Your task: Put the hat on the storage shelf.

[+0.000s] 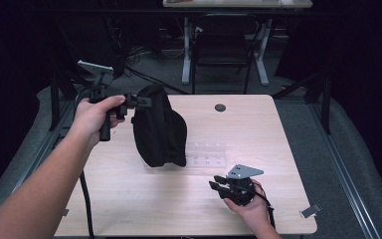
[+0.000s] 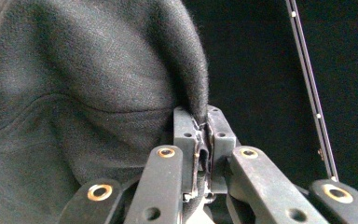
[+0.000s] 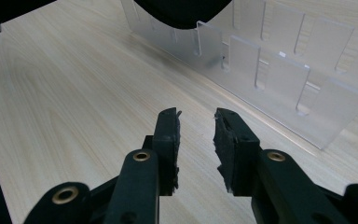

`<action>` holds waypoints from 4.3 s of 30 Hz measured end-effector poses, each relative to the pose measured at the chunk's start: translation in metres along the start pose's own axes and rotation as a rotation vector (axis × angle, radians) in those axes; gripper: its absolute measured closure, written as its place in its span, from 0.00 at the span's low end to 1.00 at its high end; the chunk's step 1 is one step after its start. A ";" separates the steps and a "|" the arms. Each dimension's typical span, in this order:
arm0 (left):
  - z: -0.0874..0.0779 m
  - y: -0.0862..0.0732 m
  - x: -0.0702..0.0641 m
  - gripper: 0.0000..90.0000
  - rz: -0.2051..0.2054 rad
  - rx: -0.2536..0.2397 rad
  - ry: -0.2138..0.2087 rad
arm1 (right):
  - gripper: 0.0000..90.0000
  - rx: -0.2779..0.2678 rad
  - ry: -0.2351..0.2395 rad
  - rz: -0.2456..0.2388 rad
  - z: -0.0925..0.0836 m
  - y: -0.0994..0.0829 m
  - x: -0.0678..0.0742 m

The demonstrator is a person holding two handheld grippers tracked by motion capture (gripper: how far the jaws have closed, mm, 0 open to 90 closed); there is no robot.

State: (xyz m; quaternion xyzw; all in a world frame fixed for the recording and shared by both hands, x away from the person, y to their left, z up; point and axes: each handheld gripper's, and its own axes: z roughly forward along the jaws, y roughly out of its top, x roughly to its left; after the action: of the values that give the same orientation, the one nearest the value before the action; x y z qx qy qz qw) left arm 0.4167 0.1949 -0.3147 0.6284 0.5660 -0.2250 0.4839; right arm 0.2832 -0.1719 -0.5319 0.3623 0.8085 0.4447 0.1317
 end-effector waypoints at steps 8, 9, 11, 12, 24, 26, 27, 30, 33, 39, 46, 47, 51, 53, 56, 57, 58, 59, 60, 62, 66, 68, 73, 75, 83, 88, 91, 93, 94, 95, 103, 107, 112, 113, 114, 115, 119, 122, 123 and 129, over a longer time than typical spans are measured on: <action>0.011 0.003 -0.008 0.95 0.009 0.006 0.010 | 0.78 -0.008 0.000 0.004 0.000 0.000 -0.001; 0.012 0.003 -0.009 0.95 0.011 0.009 0.012 | 0.78 -0.008 0.000 0.004 0.000 0.000 -0.001; 0.016 0.004 -0.010 0.95 0.012 0.010 0.013 | 0.78 -0.012 0.002 0.005 0.000 0.000 -0.001; 0.017 0.004 -0.011 0.95 0.013 0.011 0.011 | 0.78 -0.006 -0.001 0.000 0.000 0.000 -0.002; 0.029 0.011 -0.015 0.95 0.017 0.000 0.033 | 0.78 -0.018 -0.003 0.007 -0.002 0.002 -0.002; 0.030 0.012 -0.015 0.95 0.017 -0.001 0.037 | 0.78 -0.017 -0.003 0.006 -0.002 0.002 -0.002; 0.030 0.013 -0.015 0.95 0.019 -0.003 0.039 | 0.78 -0.016 -0.003 0.004 -0.002 0.003 -0.002; 0.032 0.014 -0.014 0.95 0.016 -0.005 0.042 | 0.78 -0.022 0.001 0.006 -0.002 0.004 -0.002; 0.036 0.013 -0.015 0.95 0.019 -0.005 0.040 | 0.78 -0.039 0.011 0.016 -0.003 0.008 -0.002; 0.044 0.012 -0.019 0.95 0.031 0.009 0.023 | 0.78 -0.044 0.020 0.004 -0.005 0.021 0.000; 0.049 0.012 -0.022 0.95 0.040 0.016 0.025 | 0.80 -0.038 0.035 -0.028 -0.003 0.035 0.005; 0.050 0.012 -0.023 0.95 0.039 0.016 0.024 | 0.80 -0.042 0.042 -0.032 -0.003 0.037 0.005; 0.051 0.011 -0.024 0.95 0.043 0.017 0.026 | 0.80 -0.042 0.056 -0.045 0.001 0.046 0.009; 0.052 0.011 -0.025 0.95 0.044 0.019 0.026 | 0.81 -0.045 0.061 -0.055 0.004 0.050 0.012; 0.052 0.011 -0.025 0.95 0.045 0.020 0.028 | 0.81 -0.041 0.070 -0.067 0.008 0.056 0.016; 0.053 0.011 -0.025 0.95 0.047 0.020 0.027 | 0.81 -0.042 0.074 -0.074 0.010 0.058 0.017; 0.053 0.011 -0.025 0.95 0.048 0.021 0.027 | 0.81 -0.035 0.076 -0.081 0.011 0.061 0.018; 0.053 0.011 -0.026 0.95 0.047 0.021 0.026 | 0.81 -0.041 0.080 -0.080 0.012 0.062 0.020; 0.053 0.011 -0.026 0.95 0.047 0.022 0.026 | 0.81 -0.036 0.081 -0.087 0.013 0.065 0.021; 0.053 0.011 -0.026 0.95 0.047 0.021 0.028 | 0.81 -0.039 0.089 -0.088 0.016 0.069 0.023; 0.053 0.011 -0.026 0.95 0.046 0.021 0.027 | 0.81 -0.034 0.098 -0.112 0.021 0.077 0.028; 0.054 0.011 -0.026 0.95 0.047 0.022 0.025 | 0.81 -0.035 0.095 -0.123 0.023 0.082 0.031; 0.055 0.011 -0.027 0.95 0.050 0.024 0.022 | 0.82 -0.034 0.102 -0.138 0.028 0.090 0.036; 0.056 0.010 -0.027 0.95 0.050 0.025 0.022 | 0.83 -0.033 0.097 -0.144 0.029 0.092 0.038; 0.056 0.011 -0.027 0.95 0.050 0.022 0.020 | 0.88 -0.030 0.071 -0.161 0.032 0.098 0.039; 0.058 0.010 -0.027 0.95 0.052 0.025 0.015 | 0.91 -0.025 0.054 -0.190 0.033 0.098 0.041; 0.060 0.010 -0.027 0.95 0.051 0.024 0.012 | 0.92 -0.019 0.046 -0.209 0.033 0.098 0.042; 0.061 0.010 -0.028 0.95 0.051 0.021 0.015 | 0.91 -0.018 0.055 -0.201 0.033 0.098 0.041; 0.062 0.010 -0.028 0.95 0.051 0.019 0.015 | 0.91 -0.014 0.057 -0.199 0.033 0.099 0.040; 0.062 0.011 -0.028 0.95 0.054 0.019 0.016 | 0.90 -0.017 0.061 -0.190 0.034 0.099 0.039; 0.063 0.011 -0.028 0.95 0.052 0.021 0.015 | 0.90 0.012 0.034 -0.215 0.039 0.097 0.040; 0.062 0.011 -0.028 0.93 0.062 0.018 0.010 | 0.92 0.014 0.025 -0.230 0.039 0.097 0.041; 0.061 0.010 -0.030 0.83 0.080 0.004 -0.014 | 0.92 0.008 0.010 -0.254 0.039 0.095 0.042; 0.060 0.010 -0.030 0.81 0.084 0.000 -0.014 | 0.93 0.008 0.008 -0.258 0.039 0.095 0.043; 0.059 0.010 -0.030 0.78 0.089 -0.011 -0.020 | 0.93 0.009 0.004 -0.260 0.038 0.094 0.043; 0.058 0.010 -0.030 0.73 0.095 -0.017 -0.021 | 0.93 0.009 0.002 -0.260 0.038 0.094 0.043; 0.050 0.010 -0.029 0.66 0.133 -0.044 0.006 | 0.93 0.006 -0.002 -0.244 0.037 0.092 0.041; 0.042 0.010 -0.024 0.64 0.135 -0.055 0.016 | 0.93 0.012 -0.001 -0.239 0.037 0.090 0.039; 0.039 0.010 -0.021 0.64 0.133 -0.059 0.023 | 0.94 0.015 -0.003 -0.240 0.037 0.089 0.039; 0.022 0.008 -0.002 0.65 0.112 -0.078 0.062 | 0.94 0.025 -0.007 -0.211 0.039 0.082 0.033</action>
State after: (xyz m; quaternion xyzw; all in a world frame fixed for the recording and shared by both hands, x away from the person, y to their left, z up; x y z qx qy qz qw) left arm 0.4298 0.1754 -0.3197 0.6463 0.5532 -0.1556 0.5021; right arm 0.3191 -0.0969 -0.4839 0.2782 0.8472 0.4168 0.1762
